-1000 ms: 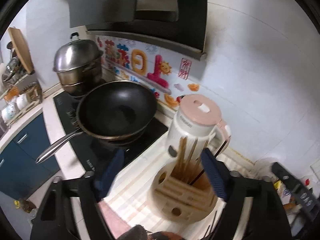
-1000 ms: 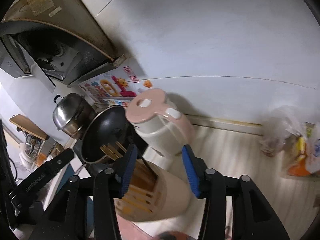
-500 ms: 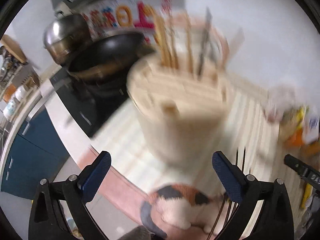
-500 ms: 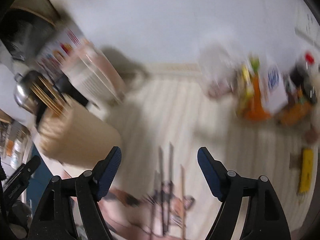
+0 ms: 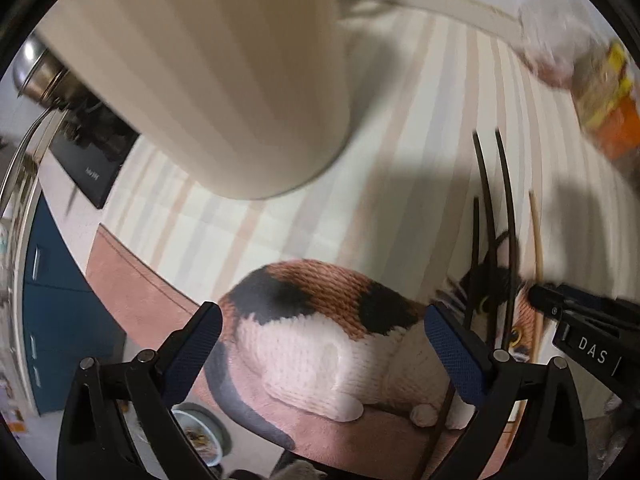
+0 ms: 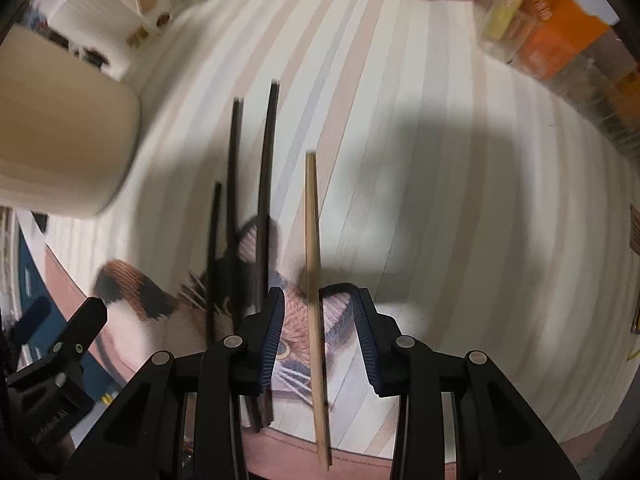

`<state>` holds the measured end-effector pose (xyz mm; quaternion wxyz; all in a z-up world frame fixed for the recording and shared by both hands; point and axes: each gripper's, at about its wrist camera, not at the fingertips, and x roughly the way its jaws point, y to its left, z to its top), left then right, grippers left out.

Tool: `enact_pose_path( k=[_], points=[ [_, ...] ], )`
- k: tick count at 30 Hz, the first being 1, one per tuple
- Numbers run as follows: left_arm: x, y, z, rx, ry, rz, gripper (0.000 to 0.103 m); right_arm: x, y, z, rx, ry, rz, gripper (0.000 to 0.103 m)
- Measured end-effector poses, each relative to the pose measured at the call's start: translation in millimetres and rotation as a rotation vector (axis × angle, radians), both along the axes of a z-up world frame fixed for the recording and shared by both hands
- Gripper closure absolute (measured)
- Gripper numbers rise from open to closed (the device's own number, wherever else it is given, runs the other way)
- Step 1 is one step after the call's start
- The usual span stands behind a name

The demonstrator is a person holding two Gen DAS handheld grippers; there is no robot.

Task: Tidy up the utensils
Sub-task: 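Grasp a black chopstick with the left tool while the right tool grasps a wooden chopstick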

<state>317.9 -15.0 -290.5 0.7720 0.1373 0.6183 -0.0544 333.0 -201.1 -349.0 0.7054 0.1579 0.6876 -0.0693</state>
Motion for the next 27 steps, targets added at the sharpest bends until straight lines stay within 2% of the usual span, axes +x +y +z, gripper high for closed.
enact_pose_path(
  k=[1, 2, 3, 8, 9, 10, 12, 13, 14, 15, 16, 17, 20, 22, 27],
  points=[
    [0, -2, -3, 0.005, 0.004, -0.01, 0.0, -1, 2, 1, -0.024, -0.016, 0.017, 0.07],
    [-2, -6, -7, 0.006, 0.013, -0.025, 0.0, -2, 3, 0, -0.051, -0.007, 0.035, 0.085],
    [-5, -12, -11, 0.0, 0.029, -0.047, 0.0, -3, 1, -1, -0.055, 0.001, 0.032, 0.096],
    [-12, -37, -24, -0.053, 0.079, -0.122, 0.004, -25, -33, -2, -0.09, 0.019, -0.045, 0.096],
    [-14, -44, -27, -0.068, 0.09, -0.139, 0.013, -30, -42, -2, -0.099, 0.025, -0.06, 0.096],
    [-15, -48, -29, -0.071, 0.096, -0.15, 0.026, -34, -48, -2, -0.103, 0.026, -0.072, 0.096],
    [-17, -58, -37, -0.062, 0.114, -0.179, 0.042, -40, -57, -3, -0.105, 0.03, -0.089, 0.096],
    [-18, -60, -35, -0.074, 0.093, -0.184, 0.051, -43, -61, -4, -0.104, 0.03, -0.097, 0.096],
    [-18, -61, -34, -0.079, 0.09, -0.19, 0.057, -45, -63, -4, -0.103, 0.031, -0.101, 0.096],
    [-18, -62, -32, -0.099, 0.094, -0.197, 0.073, -47, -65, -5, -0.102, 0.032, -0.105, 0.096],
    [-17, -62, -31, -0.105, 0.097, -0.196, 0.094, -48, -65, -5, -0.103, 0.033, -0.105, 0.096],
    [-15, -59, -31, -0.086, 0.094, -0.187, 0.098, -50, -65, -6, -0.106, 0.034, -0.105, 0.096],
    [-5, -38, -28, -0.072, 0.086, -0.114, 0.099, -50, -63, -8, -0.11, 0.033, -0.105, 0.096],
    [3, -19, -27, -0.071, 0.096, -0.061, 0.099, -45, -55, -6, -0.071, 0.039, -0.101, 0.096],
    [13, 4, -26, -0.067, 0.11, -0.01, 0.099, -55, -28, -11, -0.007, 0.063, -0.034, 0.096]
  ],
)
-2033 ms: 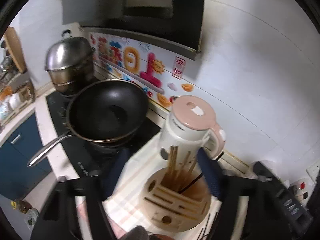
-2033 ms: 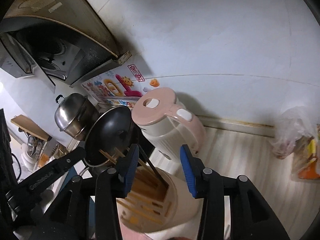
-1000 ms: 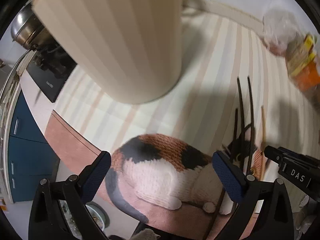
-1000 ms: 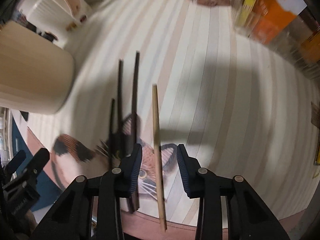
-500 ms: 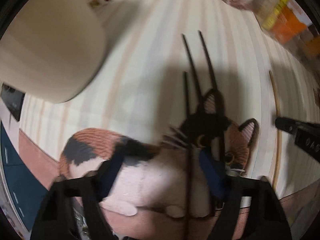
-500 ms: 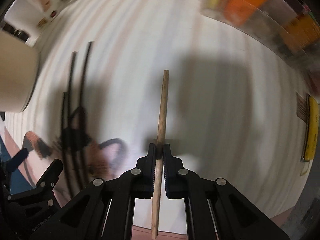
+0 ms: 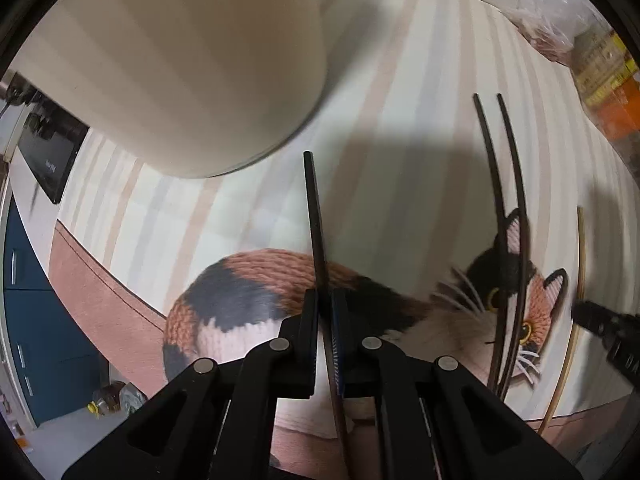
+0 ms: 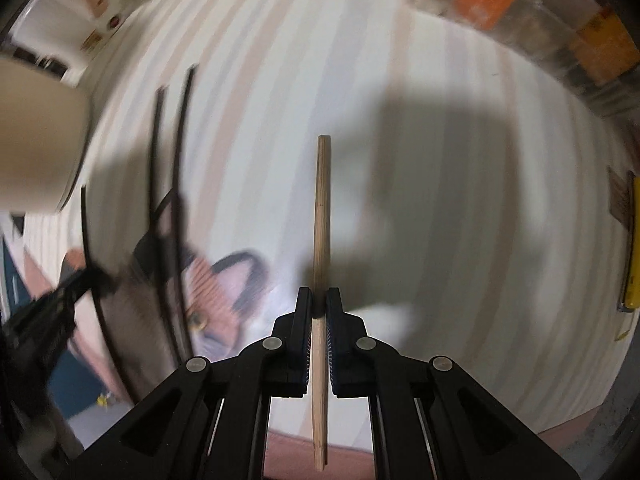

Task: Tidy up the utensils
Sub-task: 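Grasp a black chopstick with the left tool while the right tool grasps a wooden chopstick, then lift both chopsticks and carry them above the beige holder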

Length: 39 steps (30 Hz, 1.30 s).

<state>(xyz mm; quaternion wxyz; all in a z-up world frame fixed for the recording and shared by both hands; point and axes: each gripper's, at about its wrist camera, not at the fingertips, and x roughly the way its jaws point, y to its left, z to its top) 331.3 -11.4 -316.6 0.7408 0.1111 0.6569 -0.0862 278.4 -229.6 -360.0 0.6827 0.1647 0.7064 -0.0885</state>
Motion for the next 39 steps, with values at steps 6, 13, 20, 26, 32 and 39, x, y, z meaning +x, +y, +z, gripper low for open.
enact_pose_path(
  k=[6, 13, 20, 26, 32, 39],
  points=[
    [5, 4, 2, 0.004, 0.0, 0.001, 0.099, 0, 13, -3, -0.047, 0.048, 0.063, 0.096],
    [10, 3, 0, -0.012, 0.008, 0.003, 0.098, 29, 14, -5, -0.077, 0.112, 0.084, 0.095],
    [11, 4, -6, -0.016, 0.007, -0.007, 0.099, 48, 20, -14, -0.085, 0.117, 0.066, 0.095],
    [19, -4, -8, 0.005, 0.007, -0.029, 0.099, 56, 12, -11, -0.085, 0.11, 0.032, 0.095],
    [13, -9, 8, 0.009, -0.039, -0.03, 0.101, 46, -1, -1, -0.088, 0.042, -0.026, 0.096],
    [5, -20, 66, -0.073, -0.172, -0.03, 0.103, 38, -8, 58, -0.116, -0.147, -0.043, 0.096]
  ],
)
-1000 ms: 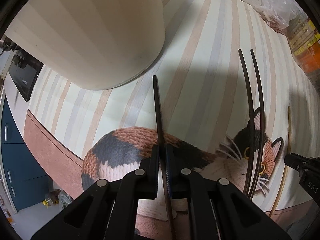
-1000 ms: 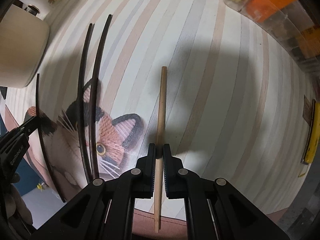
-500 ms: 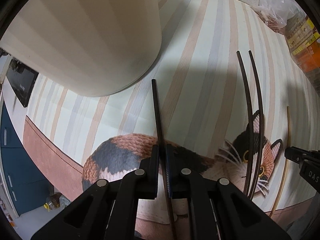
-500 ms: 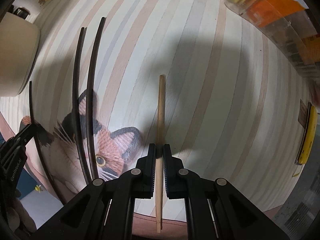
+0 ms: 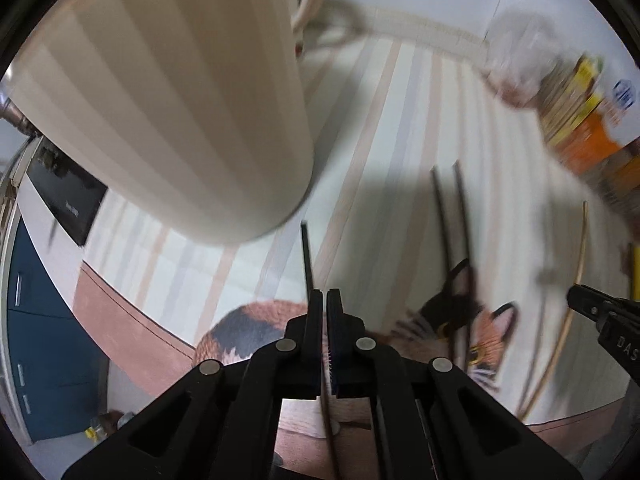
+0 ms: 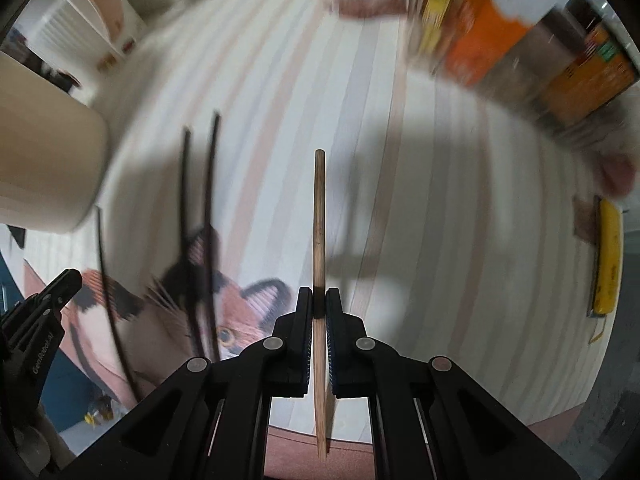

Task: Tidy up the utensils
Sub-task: 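Lift both chopsticks and carry them above the beige holder, then lower both chopsticks into the holder and open both tools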

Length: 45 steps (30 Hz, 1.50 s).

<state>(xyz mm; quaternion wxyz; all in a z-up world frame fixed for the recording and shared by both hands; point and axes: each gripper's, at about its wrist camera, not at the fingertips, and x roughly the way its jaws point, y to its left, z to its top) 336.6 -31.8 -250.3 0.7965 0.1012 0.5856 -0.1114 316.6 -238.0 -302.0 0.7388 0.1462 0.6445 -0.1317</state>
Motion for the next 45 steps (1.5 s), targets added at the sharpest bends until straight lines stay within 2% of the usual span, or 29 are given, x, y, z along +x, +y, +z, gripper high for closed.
enact_pose_path(
  k=[8, 9, 20, 27, 31, 33, 36, 38, 39, 40, 41, 43, 45],
  points=[
    [-5, 3, 59, -0.089, -0.121, 0.002, 0.103, -9, -3, 71, -0.027, -0.187, 0.0, 0.097],
    [-4, 1, 68, -0.091, -0.149, 0.0, 0.103, -6, 0, 67, -0.026, -0.198, -0.001, 0.097],
    [18, 1, 129, -0.211, -0.235, 0.03, 0.103, 6, -9, 133, -0.011, -0.352, -0.025, 0.097],
    [40, 6, 192, -0.313, -0.326, 0.055, 0.103, 25, -14, 186, 0.024, -0.473, -0.053, 0.097],
    [48, 13, 229, -0.338, -0.395, 0.05, 0.103, 36, -11, 220, 0.034, -0.54, -0.046, 0.097],
    [51, 15, 235, -0.338, -0.394, 0.035, 0.103, 43, -8, 230, 0.037, -0.55, -0.031, 0.097],
    [44, 20, 214, -0.328, -0.305, -0.003, 0.099, 50, -4, 221, 0.072, -0.498, -0.004, 0.097],
    [35, 19, 186, -0.302, -0.223, -0.028, 0.091, 50, -3, 192, 0.124, -0.41, 0.018, 0.097],
    [29, 20, 159, -0.271, -0.152, -0.035, 0.075, 47, -4, 174, 0.155, -0.363, 0.019, 0.097],
    [25, 21, 144, -0.258, -0.12, -0.033, 0.058, 45, -6, 154, 0.188, -0.306, 0.02, 0.097],
    [21, 24, 121, -0.244, -0.075, -0.02, 0.054, 42, -7, 139, 0.211, -0.264, 0.021, 0.097],
    [17, 30, 66, -0.201, 0.036, 0.015, 0.054, 33, -13, 97, 0.265, -0.144, 0.009, 0.097],
    [18, 31, 25, -0.162, 0.123, 0.037, 0.054, 26, -16, 70, 0.276, -0.07, 0.0, 0.097]
  ],
)
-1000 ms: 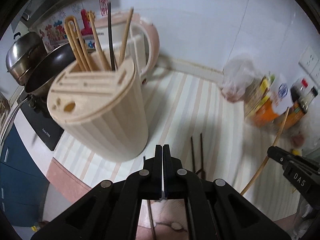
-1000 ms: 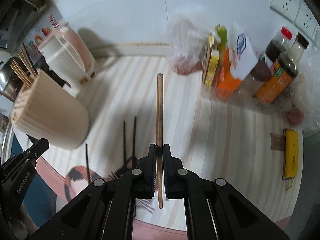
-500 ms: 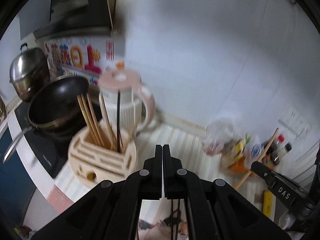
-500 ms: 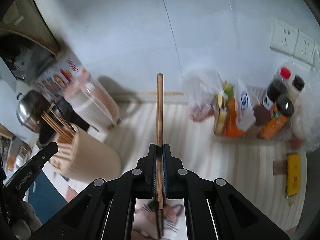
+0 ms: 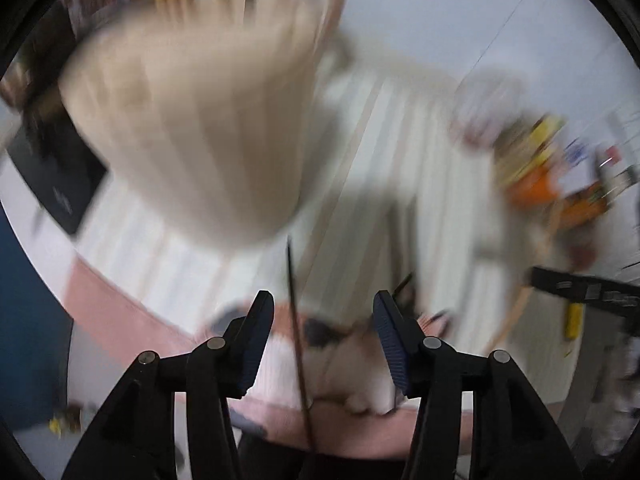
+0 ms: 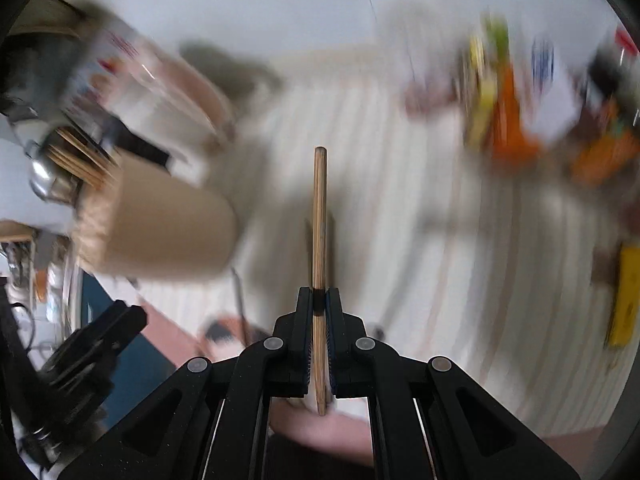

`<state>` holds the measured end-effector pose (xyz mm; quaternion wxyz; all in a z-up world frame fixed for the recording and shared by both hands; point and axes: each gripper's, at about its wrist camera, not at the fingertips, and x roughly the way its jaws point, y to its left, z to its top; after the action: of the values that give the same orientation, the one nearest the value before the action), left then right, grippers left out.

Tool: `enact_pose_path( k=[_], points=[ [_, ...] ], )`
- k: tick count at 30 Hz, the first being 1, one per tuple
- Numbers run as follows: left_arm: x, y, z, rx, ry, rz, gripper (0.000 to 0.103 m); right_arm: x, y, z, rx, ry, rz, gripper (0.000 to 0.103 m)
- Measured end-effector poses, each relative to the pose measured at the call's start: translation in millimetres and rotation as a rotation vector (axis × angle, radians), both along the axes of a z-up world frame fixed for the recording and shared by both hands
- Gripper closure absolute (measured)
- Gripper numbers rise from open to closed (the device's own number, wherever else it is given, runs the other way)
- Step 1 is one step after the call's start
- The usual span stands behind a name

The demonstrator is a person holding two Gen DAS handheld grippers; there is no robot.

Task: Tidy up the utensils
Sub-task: 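Lower both chopsticks into the holder and open both tools, then grasp a black chopstick with the left tool while the right tool grasps a wooden chopstick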

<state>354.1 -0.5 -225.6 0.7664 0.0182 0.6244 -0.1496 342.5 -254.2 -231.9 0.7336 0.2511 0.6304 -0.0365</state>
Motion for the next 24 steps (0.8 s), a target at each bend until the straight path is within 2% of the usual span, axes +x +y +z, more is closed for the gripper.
enact_pose_path(
  k=[3, 7, 8, 9, 10, 11, 14, 17, 24],
  points=[
    [0, -2, -52, 0.07, 0.078, 0.015, 0.055, -7, -3, -36, -0.025, 0.105, 0.022, 0.097],
    [-4, -10, -85, 0.145, 0.108, 0.006, 0.058, -13, -1, -65, -0.083, 0.182, 0.049, 0.097],
    [-5, -12, -90, 0.163, 0.106, 0.0, 0.063, -14, -2, -71, -0.088, 0.193, 0.048, 0.097],
    [-6, -15, -97, 0.183, 0.107, -0.01, 0.084, -13, -1, -72, -0.09, 0.198, 0.048, 0.097],
    [-6, -16, -100, 0.194, 0.11, -0.013, 0.093, -14, 0, -76, -0.098, 0.204, 0.046, 0.097],
    [-7, -17, -97, 0.189, 0.064, -0.014, 0.1, -13, 0, -77, -0.102, 0.207, 0.043, 0.097],
    [-8, -21, -94, 0.213, 0.041, -0.03, 0.1, -11, 4, -81, -0.115, 0.205, 0.041, 0.097],
    [-14, -21, -70, 0.184, -0.014, -0.018, 0.1, -12, 6, -79, -0.122, 0.185, 0.04, 0.097],
    [-38, -15, 1, 0.099, -0.148, -0.013, 0.1, -16, 2, -31, -0.195, 0.041, 0.041, 0.097]
  ],
)
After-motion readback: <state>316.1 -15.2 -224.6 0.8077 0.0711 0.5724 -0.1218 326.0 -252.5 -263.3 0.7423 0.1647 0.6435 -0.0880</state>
